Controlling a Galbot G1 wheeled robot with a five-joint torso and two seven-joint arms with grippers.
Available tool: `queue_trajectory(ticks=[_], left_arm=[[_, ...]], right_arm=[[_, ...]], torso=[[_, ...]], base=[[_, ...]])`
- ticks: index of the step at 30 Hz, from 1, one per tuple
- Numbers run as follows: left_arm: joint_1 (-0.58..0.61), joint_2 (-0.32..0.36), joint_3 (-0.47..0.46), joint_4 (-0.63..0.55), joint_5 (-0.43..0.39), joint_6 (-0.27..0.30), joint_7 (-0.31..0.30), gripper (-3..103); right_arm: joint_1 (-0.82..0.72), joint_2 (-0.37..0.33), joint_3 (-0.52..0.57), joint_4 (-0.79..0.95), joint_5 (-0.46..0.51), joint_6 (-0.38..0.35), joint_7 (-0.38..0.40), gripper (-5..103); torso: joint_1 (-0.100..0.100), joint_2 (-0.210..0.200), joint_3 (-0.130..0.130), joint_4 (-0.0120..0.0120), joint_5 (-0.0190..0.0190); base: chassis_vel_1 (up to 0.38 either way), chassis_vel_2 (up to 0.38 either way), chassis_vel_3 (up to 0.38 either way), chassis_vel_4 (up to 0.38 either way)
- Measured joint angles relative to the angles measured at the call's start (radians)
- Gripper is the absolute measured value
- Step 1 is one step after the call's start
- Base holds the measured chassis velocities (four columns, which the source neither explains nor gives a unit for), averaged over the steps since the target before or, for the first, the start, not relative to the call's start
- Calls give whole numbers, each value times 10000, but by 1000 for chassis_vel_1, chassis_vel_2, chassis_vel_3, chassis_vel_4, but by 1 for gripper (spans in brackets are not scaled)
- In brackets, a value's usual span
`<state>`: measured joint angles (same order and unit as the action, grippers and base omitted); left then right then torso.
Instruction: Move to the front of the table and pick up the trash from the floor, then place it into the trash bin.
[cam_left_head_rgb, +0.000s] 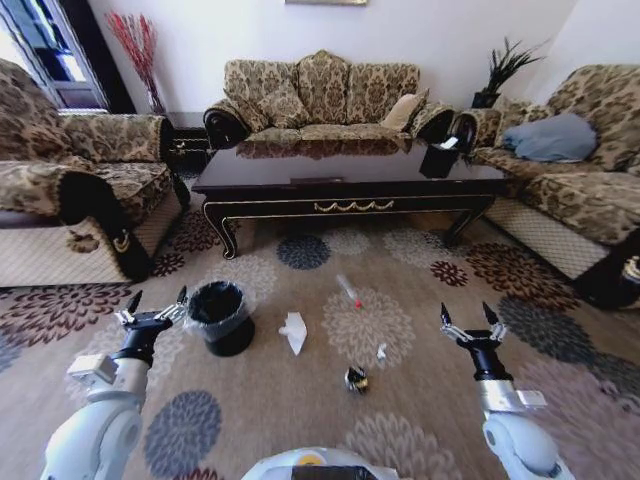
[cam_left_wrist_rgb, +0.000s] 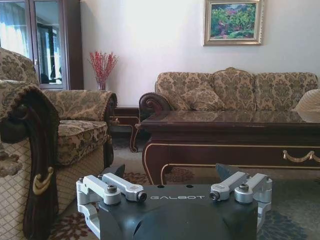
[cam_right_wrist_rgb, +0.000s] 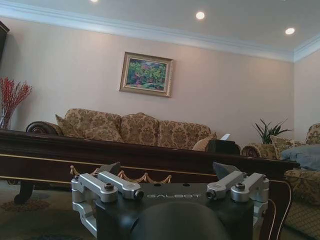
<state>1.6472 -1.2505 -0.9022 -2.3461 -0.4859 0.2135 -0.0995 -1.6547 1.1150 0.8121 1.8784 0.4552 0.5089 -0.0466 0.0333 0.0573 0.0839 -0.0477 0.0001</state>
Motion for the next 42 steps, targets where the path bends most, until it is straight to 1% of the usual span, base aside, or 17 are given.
queue_trajectory(ticks=[7,10,12,14,15,16,18,19,20,24,26,29,30,34,37,38,42], left_arm=[[-183,138,45,203,-88,6,-118,100],[-664,580,47,778,-538,198,-439,100],[-812,707,23,1013,-668,294,-550,100],[-1132,1012,21,1587,-1217,609,-853,100],[-1427,1208,69,2057,-1952,1038,-1303,100],[-1427,1208,69,2057,-1952,1038,-1303,100],[-1756,1385,141,2573,-2786,1749,-1949,100],[-1857,1437,162,2782,-2980,2045,-2116,100],[-1857,1437,162,2782,-2980,2045,-2116,100],[-2153,1559,338,3451,-3262,2819,-2302,100],[-2209,1567,372,3564,-3305,2942,-2334,100],[-2464,1697,510,3902,-3354,3353,-2425,100],[-2464,1697,510,3902,-3354,3353,-2425,100],[-2956,2030,691,4295,-3938,3942,-2770,100],[-3279,2190,839,4573,-4010,3929,-2743,100],[-3692,2371,1052,4943,-4134,3892,-2657,100],[-4346,2568,1472,5629,-4342,3890,-2630,100]], right_arm=[[-74,44,16,-3,-18,30,-30,100],[-87,22,18,5,-21,33,-32,100],[-85,12,18,8,-23,33,-33,100],[-74,-3,0,12,-51,32,-33,100],[-64,-8,-44,11,-110,33,-35,100],[-64,-8,-44,11,-110,33,-35,100],[-37,-26,-107,-20,-187,23,-36,100],[-1,-60,-155,-49,-209,12,-38,100],[-1,-60,-155,-49,-209,12,-38,100],[148,-213,-329,-273,-313,-7,-45,100],[229,-277,-402,-338,-336,-13,-47,100],[468,-445,-642,-532,-394,-29,-76,100],[468,-445,-642,-532,-394,-29,-76,100],[644,-516,-873,-806,-467,-13,-120,100],[649,-471,-911,-899,-512,26,-133,100],[654,-398,-930,-994,-584,79,-139,100],[676,-297,-957,-1073,-643,94,-139,100]], torso=[[-13,4,-10,-1,-1],[-14,5,-10,-3,-1],[-13,5,-9,-5,-1],[-10,4,-5,-3,-1],[-6,4,-3,-1,-3],[-6,4,-3,-1,-3],[-6,4,-3,-3,-4],[-6,4,-3,-4,-4],[-6,4,-3,-4,-4],[-7,4,-4,-1,-1],[-7,4,-3,-4,-2],[-6,4,-3,2,-1],[-6,4,-3,2,-1],[-6,4,-4,1,0],[-6,3,-3,1,-1],[-6,5,-3,-3,0],[-6,3,-3,-5,0]], base=[[-25,16,12,-2],[34,-55,-33,36],[0,0,0,0],[0,0,0,0],[0,0,0,0],[0,0,0,0],[0,0,0,0],[0,0,0,0],[0,0,0,0],[0,0,0,0],[0,0,0,0],[0,0,0,0],[0,0,0,0],[0,0,0,0],[0,0,0,0],[0,0,0,0],[0,0,0,0]])
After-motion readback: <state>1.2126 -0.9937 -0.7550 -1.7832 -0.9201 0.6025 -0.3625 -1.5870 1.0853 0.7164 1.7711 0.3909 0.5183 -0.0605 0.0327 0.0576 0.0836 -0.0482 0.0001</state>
